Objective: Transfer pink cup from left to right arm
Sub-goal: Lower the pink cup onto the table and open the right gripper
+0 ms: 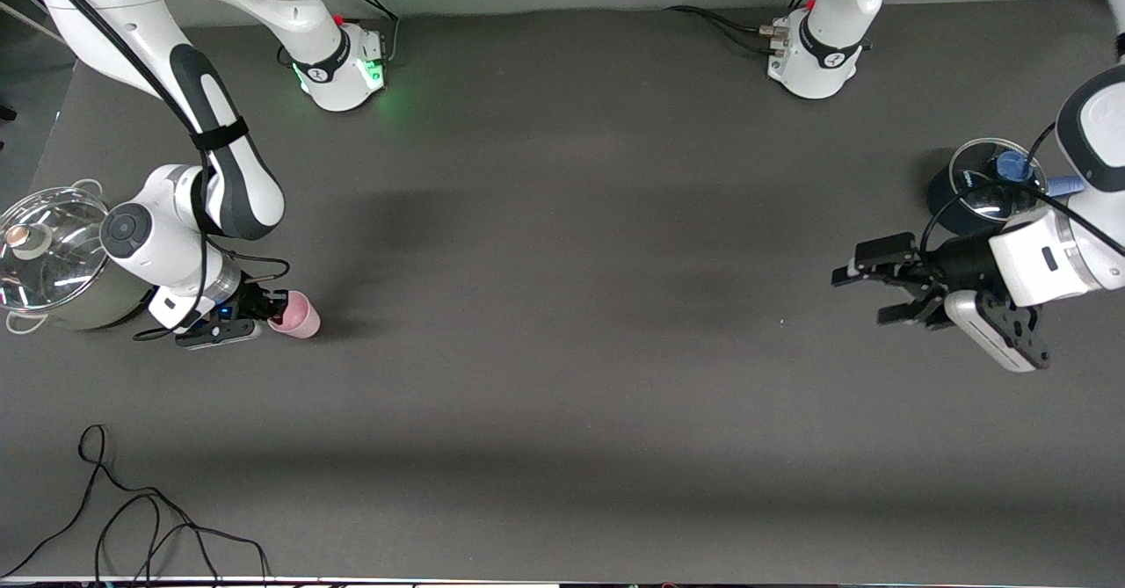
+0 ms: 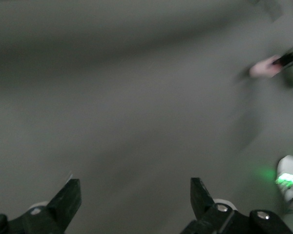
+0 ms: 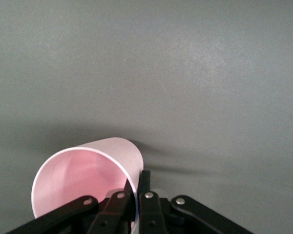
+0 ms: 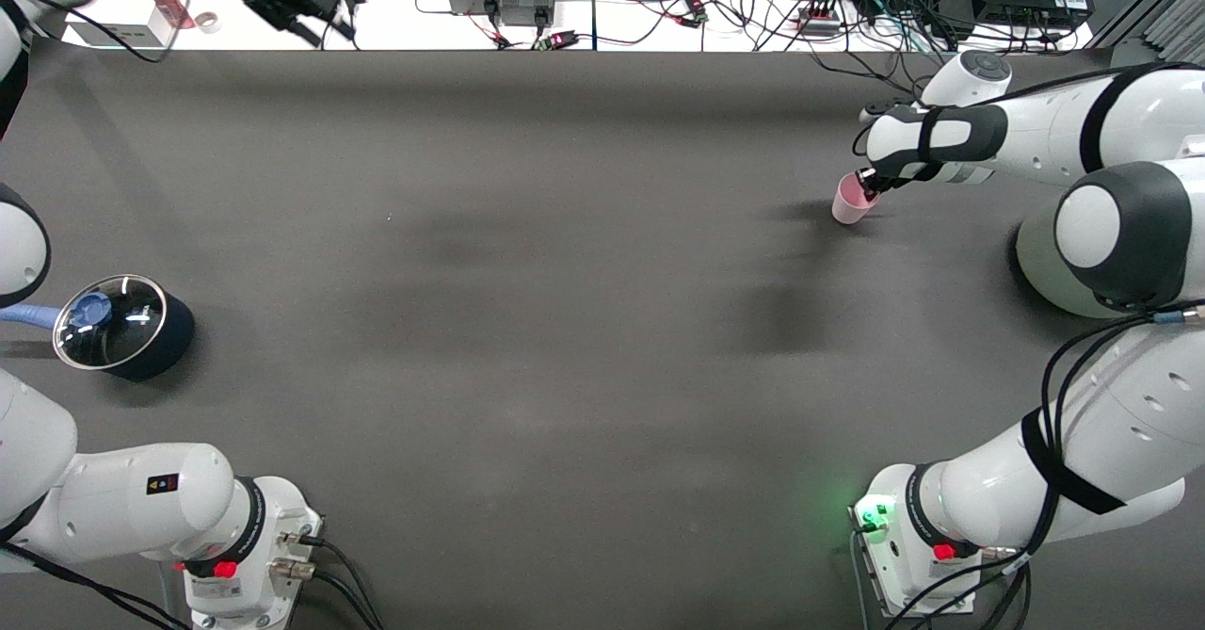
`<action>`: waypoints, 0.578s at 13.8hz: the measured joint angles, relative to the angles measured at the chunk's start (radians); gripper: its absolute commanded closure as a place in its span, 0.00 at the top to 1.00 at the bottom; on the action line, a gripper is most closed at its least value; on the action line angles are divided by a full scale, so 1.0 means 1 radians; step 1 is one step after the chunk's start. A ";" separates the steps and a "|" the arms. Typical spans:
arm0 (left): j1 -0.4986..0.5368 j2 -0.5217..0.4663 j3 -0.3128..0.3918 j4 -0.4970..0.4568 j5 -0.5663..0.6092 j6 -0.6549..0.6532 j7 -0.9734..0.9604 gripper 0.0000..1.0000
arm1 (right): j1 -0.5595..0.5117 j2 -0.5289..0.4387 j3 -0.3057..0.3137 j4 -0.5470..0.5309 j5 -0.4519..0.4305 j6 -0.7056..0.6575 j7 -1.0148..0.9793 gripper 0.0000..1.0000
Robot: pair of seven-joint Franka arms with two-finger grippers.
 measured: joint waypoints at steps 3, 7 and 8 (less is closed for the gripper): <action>-0.001 -0.013 -0.007 0.031 0.260 -0.104 -0.102 1.00 | 0.000 0.005 0.000 -0.001 0.000 0.002 -0.001 0.87; -0.001 -0.028 -0.010 0.039 0.433 -0.174 -0.189 1.00 | 0.001 0.005 0.000 0.003 0.000 0.001 -0.009 1.00; 0.000 -0.039 -0.010 0.039 0.438 -0.196 -0.198 1.00 | 0.001 0.003 0.000 0.007 0.000 -0.012 -0.009 1.00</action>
